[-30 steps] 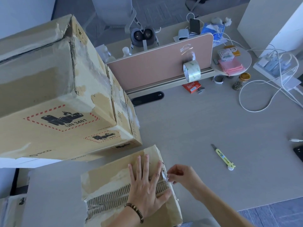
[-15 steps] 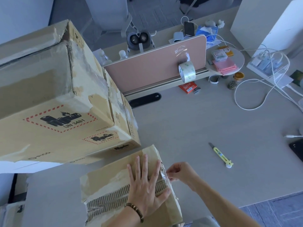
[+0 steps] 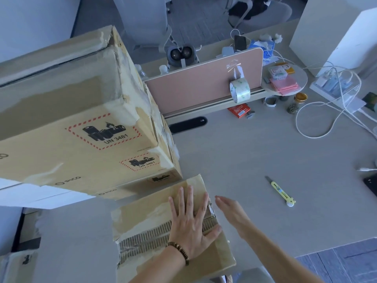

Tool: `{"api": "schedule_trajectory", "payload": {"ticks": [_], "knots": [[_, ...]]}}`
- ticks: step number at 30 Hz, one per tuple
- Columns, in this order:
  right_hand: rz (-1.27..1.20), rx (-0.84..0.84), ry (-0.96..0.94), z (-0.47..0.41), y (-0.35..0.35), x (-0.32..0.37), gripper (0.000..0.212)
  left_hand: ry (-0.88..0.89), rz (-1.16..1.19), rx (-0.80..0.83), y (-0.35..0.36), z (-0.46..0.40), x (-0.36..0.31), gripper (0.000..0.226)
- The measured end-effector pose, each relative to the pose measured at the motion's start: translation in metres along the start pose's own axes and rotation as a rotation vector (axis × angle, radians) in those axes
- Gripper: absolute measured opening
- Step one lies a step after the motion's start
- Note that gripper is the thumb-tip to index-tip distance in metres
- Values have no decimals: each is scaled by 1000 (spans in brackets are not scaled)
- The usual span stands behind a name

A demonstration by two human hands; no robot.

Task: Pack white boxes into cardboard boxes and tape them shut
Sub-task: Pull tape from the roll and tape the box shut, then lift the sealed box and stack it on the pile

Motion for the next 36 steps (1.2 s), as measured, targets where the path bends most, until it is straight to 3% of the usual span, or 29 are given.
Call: {"api": "schedule_trajectory", "payload": {"ticks": [3, 11, 14, 17, 21, 24, 27, 36], "knots": [[-267, 214, 14, 10, 41, -15, 45, 28, 30, -2, 1, 0, -2, 88], [-349, 121, 25, 19, 42, -22, 53, 94, 444, -105, -15, 12, 35, 69], [-302, 79, 5, 29, 38, -14, 55, -57, 475, -188, -14, 39, 80, 70], [-125, 97, -43, 36, 40, 5, 57, -353, 572, -301, 2, 83, 151, 80], [324, -22, -10, 28, 48, 17, 48, -681, 1032, -129, 64, 131, 215, 106], [450, -131, -52, 31, 51, 28, 34, -635, 1326, -44, 76, 132, 199, 72], [494, -140, -90, 32, 51, 31, 29, -605, 1287, -75, 71, 130, 197, 35], [551, -24, -85, 30, 50, 35, 37, -732, 1261, -126, 89, 156, 191, 35]]}}
Point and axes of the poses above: each hand's wrist, its own z-axis away from the middle knuckle, its own y-axis out of the palm, x = y × z, the point moved 10 cm from there along -z, towards the middle knuckle, and after that the axes turned 11 degrees about x, right-handed, at the moved point
